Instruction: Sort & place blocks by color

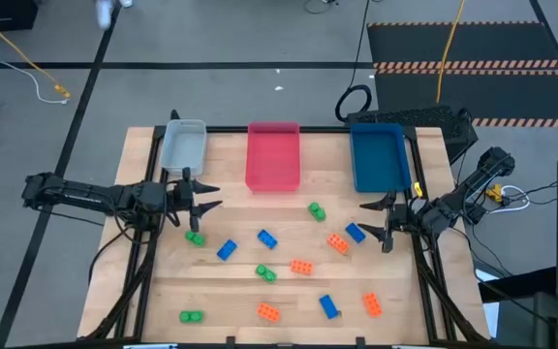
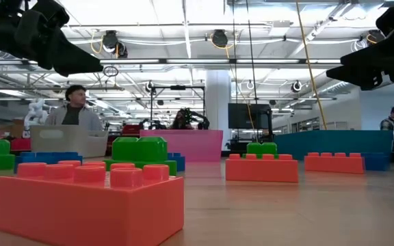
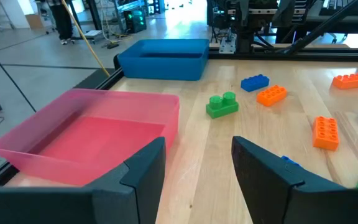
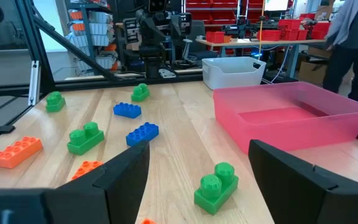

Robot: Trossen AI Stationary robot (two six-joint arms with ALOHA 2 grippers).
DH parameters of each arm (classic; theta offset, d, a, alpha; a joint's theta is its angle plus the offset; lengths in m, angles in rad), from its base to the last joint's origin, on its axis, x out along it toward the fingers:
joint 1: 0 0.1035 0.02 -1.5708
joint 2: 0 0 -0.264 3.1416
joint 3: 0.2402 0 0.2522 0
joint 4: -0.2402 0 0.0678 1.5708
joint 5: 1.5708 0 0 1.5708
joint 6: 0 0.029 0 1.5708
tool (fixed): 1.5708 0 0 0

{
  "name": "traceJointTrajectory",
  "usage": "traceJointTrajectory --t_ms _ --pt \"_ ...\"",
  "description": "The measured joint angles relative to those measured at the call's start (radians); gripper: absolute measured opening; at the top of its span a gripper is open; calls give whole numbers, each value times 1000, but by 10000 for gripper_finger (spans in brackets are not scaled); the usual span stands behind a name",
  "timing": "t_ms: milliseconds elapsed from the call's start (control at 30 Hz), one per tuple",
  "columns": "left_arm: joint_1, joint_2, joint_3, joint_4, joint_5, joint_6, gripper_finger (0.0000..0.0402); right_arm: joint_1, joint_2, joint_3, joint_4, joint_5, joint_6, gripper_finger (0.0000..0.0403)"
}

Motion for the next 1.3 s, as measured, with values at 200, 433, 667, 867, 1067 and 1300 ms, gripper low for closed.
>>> traceJointTrajectory --t_ms 200,433,667,867,1067,1300 --pt "0 0 0 0 0 0 186 0 0 0 0 0 0 267" --pt "0 0 0 0 0 0 186 0 0 0 0 0 0 267" --pt "0 0 0 0 0 0 186 0 0 0 0 0 0 267" --pt "0 0 0 0 0 0 186 0 0 0 13 1 -8 267" --pt "0 0 0 0 0 0 186 0 0 0 8 1 -1 267" --pt "0 0 0 0 0 0 186 0 0 0 8 1 0 267"
